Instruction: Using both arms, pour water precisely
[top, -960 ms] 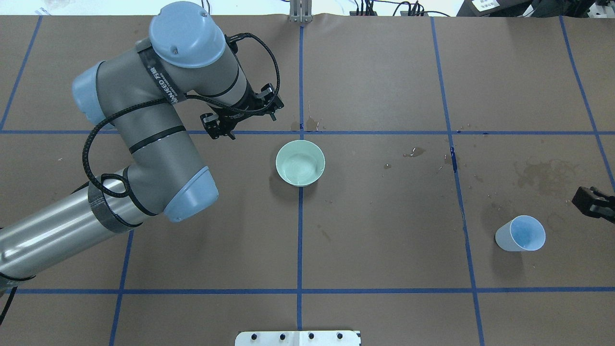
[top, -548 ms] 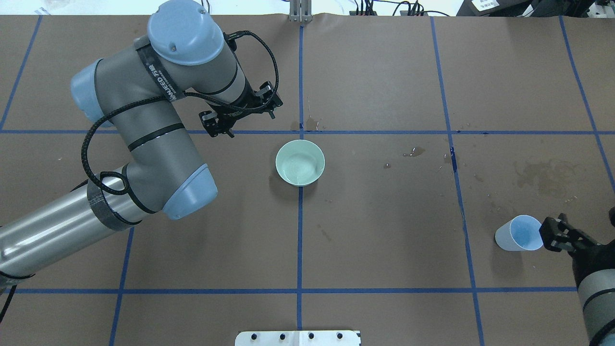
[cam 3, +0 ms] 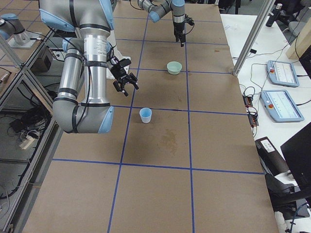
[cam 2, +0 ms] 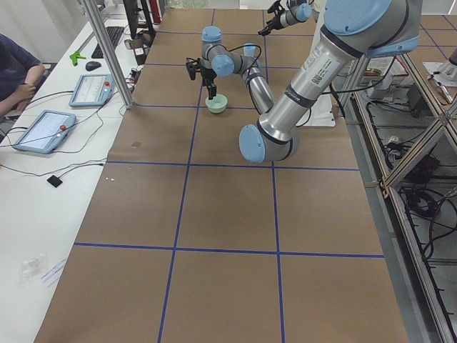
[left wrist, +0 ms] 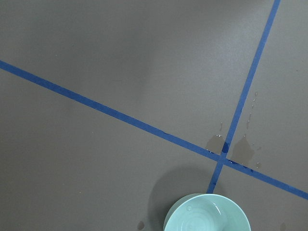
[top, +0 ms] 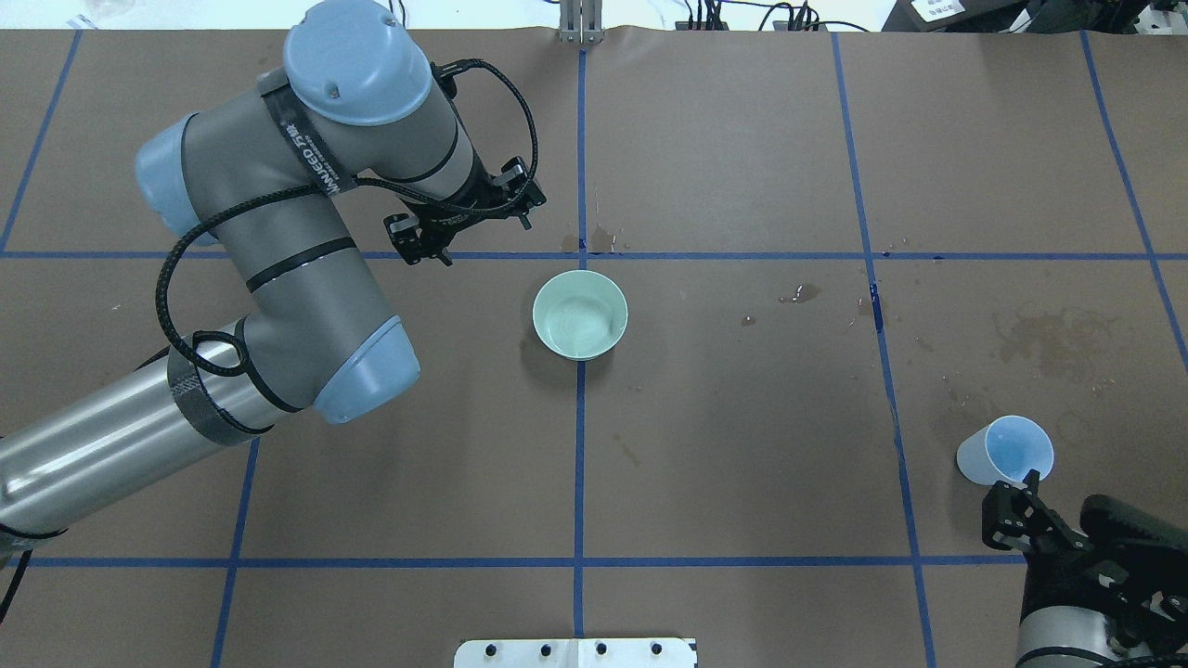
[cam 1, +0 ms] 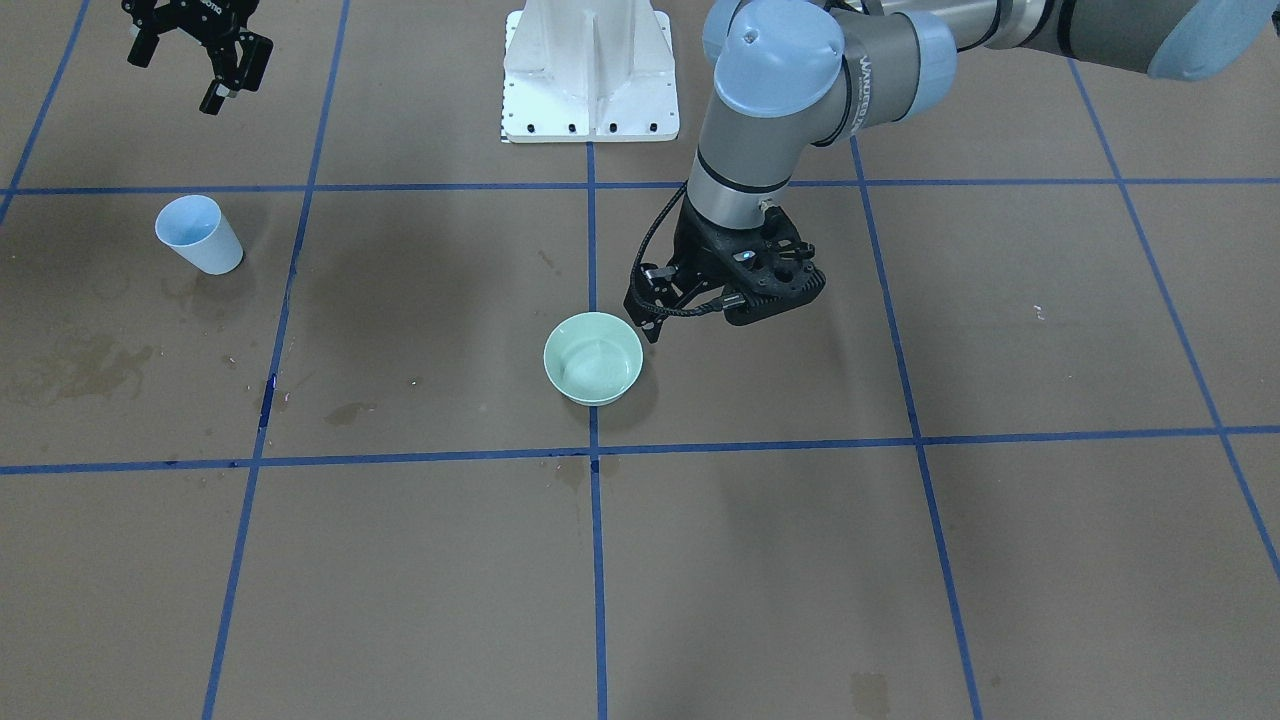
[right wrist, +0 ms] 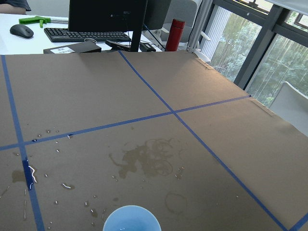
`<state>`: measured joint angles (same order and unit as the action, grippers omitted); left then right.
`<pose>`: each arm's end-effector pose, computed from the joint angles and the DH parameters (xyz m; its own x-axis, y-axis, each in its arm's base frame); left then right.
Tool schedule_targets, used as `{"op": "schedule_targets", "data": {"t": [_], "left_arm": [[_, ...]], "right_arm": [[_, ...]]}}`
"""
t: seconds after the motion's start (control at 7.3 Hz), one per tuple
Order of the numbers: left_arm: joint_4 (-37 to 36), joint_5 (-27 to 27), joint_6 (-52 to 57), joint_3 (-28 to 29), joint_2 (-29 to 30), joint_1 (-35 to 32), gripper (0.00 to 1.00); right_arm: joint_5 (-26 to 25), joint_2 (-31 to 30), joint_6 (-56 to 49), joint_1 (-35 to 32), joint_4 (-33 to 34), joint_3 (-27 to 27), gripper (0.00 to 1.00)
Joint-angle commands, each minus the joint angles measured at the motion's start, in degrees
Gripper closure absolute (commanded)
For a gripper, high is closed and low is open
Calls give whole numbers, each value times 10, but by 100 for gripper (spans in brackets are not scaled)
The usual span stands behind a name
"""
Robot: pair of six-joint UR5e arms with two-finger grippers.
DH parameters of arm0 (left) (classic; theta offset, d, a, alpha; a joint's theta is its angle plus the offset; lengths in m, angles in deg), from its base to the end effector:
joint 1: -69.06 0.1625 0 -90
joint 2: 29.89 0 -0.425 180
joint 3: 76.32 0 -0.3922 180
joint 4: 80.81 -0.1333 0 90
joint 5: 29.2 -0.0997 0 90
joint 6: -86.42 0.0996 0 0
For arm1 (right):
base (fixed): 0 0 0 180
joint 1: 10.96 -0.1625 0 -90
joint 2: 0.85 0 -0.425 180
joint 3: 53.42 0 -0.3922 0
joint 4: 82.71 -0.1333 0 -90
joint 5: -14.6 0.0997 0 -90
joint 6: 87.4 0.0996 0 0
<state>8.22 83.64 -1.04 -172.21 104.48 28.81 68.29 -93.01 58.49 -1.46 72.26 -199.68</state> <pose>0.4598 -0.5132 0.1490 0.5138 -0.3814 -0.7685 0.3485 0.9113 -0.2193 -0.3244 -0.1407 0.3671 0.7445 0.5519 0.3757 -0.6656 0.5696 0.4823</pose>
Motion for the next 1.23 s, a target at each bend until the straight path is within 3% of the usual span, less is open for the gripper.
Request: {"op": "schedule_targets", "data": {"t": [0.0,0.55,0.82,1.1], "left_arm": [[0,0,-1,0,0,1,0],[0,0,-2,0,-1,1,0],[-1,0,-3,2,-1,1,0],[-1,0,-4,3,-1,3,0]], "right_arm": [[-16,15,32,6,2,66,1],[-61,38,107,16,1,188,1],[-78,38,113,8,-58,256,1],[-100,37,113,-13,-89,292,1]]}}
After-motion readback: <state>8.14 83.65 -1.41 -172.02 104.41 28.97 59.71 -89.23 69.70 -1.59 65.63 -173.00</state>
